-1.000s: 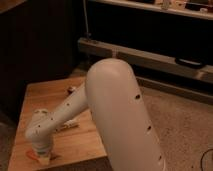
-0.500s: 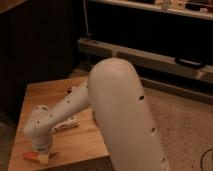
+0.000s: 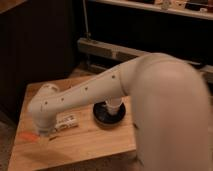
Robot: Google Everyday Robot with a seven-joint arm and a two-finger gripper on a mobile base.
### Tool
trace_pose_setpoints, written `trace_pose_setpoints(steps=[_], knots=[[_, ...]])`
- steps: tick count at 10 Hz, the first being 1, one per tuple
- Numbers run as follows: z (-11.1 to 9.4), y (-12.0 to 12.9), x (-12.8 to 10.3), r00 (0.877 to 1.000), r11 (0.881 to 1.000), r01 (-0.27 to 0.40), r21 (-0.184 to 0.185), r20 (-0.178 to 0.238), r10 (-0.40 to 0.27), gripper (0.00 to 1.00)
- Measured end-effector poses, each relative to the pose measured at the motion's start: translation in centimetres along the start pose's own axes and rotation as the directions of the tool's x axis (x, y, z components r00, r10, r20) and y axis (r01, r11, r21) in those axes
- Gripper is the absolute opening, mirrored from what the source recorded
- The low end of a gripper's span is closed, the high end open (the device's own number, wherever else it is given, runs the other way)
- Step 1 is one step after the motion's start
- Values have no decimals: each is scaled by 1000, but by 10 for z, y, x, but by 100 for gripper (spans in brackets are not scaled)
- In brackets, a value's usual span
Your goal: Place the pepper in the ceramic cup
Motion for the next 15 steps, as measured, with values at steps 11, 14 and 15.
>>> trace_pose_setpoints(steps=[11,14,15], knots=[[-167,-103,66,975,937,-156,312,204,94,14],[-174,-124,96,963,913,-205,353,239,123,14],[-178,-132,108,958,902,-222,370,254,132,14]])
